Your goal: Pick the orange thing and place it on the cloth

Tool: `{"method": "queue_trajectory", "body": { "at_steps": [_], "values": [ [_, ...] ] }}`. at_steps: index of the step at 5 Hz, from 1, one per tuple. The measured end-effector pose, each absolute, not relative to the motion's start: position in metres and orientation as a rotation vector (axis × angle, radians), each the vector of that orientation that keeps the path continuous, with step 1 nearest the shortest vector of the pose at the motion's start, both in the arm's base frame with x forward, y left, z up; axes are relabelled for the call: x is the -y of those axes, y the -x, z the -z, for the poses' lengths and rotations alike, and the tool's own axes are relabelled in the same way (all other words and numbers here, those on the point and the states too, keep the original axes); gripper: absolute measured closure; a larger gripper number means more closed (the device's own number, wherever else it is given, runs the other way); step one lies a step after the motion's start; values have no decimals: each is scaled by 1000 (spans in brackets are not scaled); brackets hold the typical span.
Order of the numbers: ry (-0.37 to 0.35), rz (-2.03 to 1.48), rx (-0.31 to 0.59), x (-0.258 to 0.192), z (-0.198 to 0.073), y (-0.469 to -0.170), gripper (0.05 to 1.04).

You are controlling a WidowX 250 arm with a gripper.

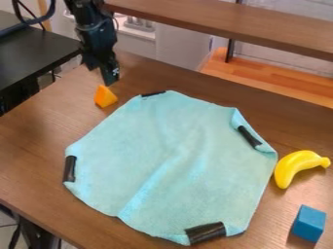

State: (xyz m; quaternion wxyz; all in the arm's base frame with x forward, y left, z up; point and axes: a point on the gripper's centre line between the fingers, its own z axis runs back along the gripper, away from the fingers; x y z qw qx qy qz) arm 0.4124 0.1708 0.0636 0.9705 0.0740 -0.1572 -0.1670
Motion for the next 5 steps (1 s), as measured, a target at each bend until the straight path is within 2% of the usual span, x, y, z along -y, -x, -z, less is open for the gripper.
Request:
{"method": "queue_trajectory", "body": {
  "at_steps": [1, 2, 4, 5],
  "values": [
    [-140, 461, 335, -173, -57, -409, 83],
    [-122, 521, 341, -185, -35, -402, 83],
    [-88, 484, 359, -181, -28, -407, 83],
    [-106, 460, 354, -181, -24, -413, 83]
  ]
}}
